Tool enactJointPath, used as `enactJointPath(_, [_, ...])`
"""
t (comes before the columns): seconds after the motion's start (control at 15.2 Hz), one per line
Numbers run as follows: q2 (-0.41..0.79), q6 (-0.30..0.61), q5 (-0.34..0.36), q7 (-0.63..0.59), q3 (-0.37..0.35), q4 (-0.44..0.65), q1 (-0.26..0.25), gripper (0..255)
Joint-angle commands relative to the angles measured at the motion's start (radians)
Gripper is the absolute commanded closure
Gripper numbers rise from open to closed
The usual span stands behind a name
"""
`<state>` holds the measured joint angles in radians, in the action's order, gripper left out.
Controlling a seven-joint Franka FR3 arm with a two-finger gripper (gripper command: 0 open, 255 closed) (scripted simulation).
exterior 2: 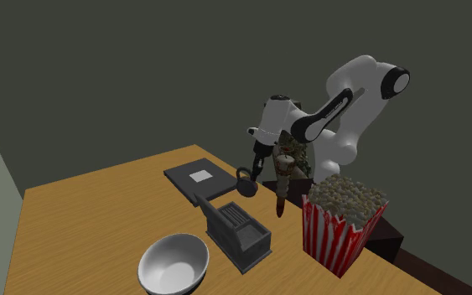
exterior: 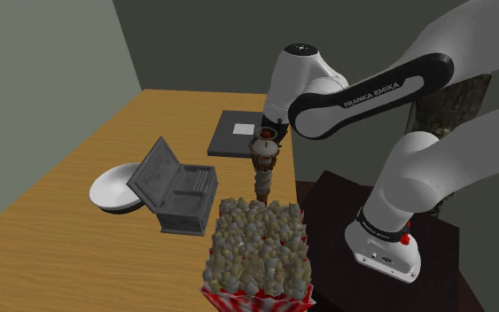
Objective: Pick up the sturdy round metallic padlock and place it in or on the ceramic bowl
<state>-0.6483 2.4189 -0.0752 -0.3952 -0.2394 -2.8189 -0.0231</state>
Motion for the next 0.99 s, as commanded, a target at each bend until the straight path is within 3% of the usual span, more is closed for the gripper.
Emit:
enactJointPath(0.0, [-0.019, -0.037, 0.000, 0.002, 0.004, 0.017, -0.002, 255])
enactJointPath(0.92, [-0.094, -0.258, 0.009, 0.018, 0.032, 0.164, 0.000, 255])
